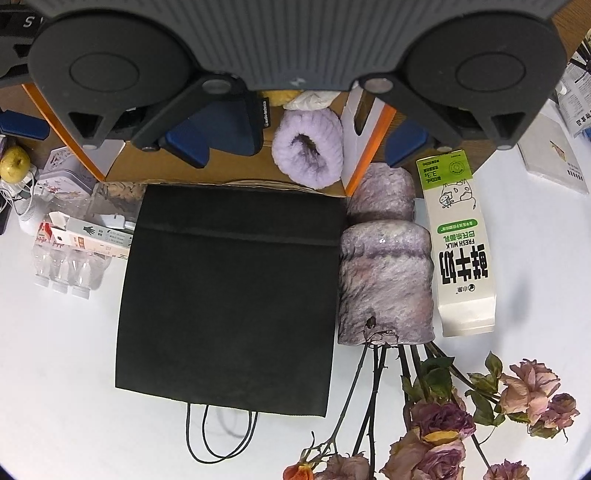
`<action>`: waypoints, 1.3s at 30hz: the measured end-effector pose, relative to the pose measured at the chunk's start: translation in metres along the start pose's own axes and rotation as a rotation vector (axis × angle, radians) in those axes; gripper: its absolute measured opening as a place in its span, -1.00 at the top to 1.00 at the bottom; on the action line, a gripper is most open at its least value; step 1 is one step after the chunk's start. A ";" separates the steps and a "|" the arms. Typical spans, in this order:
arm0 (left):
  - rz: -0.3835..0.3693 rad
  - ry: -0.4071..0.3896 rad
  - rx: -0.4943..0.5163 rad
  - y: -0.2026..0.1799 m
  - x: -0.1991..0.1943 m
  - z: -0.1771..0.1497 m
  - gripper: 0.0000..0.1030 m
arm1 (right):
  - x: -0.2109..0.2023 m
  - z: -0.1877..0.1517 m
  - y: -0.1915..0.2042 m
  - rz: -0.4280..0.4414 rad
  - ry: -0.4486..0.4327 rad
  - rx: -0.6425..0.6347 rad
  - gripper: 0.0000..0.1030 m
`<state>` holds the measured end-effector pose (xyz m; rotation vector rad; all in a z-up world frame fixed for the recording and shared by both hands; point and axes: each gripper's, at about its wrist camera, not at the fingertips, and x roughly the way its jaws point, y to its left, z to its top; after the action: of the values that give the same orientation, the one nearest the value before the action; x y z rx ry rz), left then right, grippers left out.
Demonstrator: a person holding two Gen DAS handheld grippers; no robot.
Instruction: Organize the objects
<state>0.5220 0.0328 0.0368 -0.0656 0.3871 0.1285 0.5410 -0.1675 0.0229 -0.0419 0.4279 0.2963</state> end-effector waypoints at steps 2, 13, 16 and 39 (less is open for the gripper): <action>-0.012 0.003 -0.004 0.000 -0.002 0.000 -1.00 | -0.003 0.000 0.000 0.001 -0.004 0.001 -1.00; -0.042 0.031 -0.006 0.001 -0.018 -0.007 -1.00 | -0.022 0.002 -0.002 -0.010 -0.009 0.020 -1.00; -0.037 0.037 0.000 0.002 -0.026 -0.010 -1.00 | -0.030 0.000 -0.002 -0.009 -0.010 0.020 -1.00; -0.054 0.050 0.015 0.020 -0.114 -0.041 -1.00 | -0.111 -0.027 0.007 0.005 -0.012 0.029 -1.00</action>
<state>0.3994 0.0364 0.0414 -0.0646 0.4362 0.0710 0.4316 -0.1943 0.0441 -0.0106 0.4202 0.2950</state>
